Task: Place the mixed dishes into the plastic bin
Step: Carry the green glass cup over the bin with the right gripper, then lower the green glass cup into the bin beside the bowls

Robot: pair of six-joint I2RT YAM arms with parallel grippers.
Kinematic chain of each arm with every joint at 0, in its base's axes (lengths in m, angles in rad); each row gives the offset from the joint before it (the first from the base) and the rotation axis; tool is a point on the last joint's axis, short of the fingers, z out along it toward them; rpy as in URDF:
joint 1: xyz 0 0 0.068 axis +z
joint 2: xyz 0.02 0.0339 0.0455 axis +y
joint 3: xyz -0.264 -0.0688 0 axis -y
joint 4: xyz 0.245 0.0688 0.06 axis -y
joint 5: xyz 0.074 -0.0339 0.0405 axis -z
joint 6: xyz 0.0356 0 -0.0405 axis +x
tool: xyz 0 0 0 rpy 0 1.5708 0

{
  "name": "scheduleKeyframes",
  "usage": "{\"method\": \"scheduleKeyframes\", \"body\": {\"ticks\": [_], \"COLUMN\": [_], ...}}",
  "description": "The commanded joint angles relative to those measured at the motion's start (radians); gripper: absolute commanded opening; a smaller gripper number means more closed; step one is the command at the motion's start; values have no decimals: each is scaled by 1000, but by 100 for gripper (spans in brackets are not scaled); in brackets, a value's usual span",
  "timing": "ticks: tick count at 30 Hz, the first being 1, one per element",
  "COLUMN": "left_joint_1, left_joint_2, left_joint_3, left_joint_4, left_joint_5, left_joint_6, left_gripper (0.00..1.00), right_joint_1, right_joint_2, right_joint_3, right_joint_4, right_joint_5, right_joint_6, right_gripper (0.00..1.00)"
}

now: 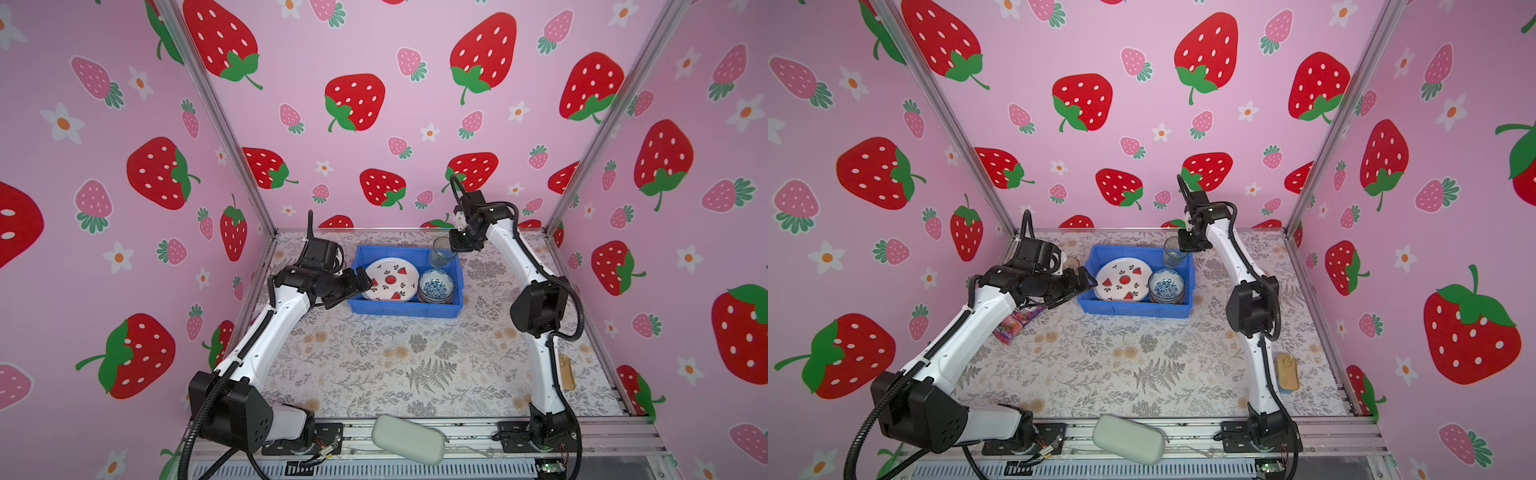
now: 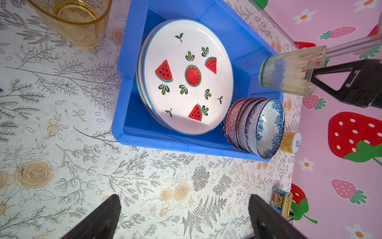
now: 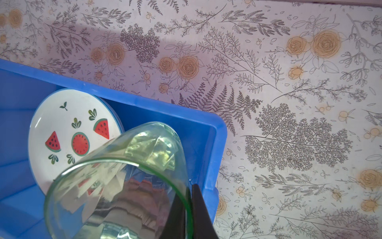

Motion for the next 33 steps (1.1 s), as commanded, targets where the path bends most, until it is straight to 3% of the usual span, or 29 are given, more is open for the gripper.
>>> {"method": "scheduleKeyframes", "body": {"ticks": [1, 19, 33], "left_joint_1": [8, 20, 30], "left_joint_2": [-16, -8, -16], "left_joint_3": [-8, -17, -26], "left_joint_4": [-16, -13, -17], "left_joint_5": [5, 13, 17], "left_joint_6": [11, 15, 17], "left_gripper": [99, 99, 99], "right_joint_1": [11, 42, 50], "right_joint_2": [16, 86, 98], "right_joint_3": [-10, -29, -37], "right_joint_4": [21, 37, 36], "right_joint_5": [25, 96, 128], "right_joint_6": [12, 12, 13], "right_gripper": [7, 8, 20]}}
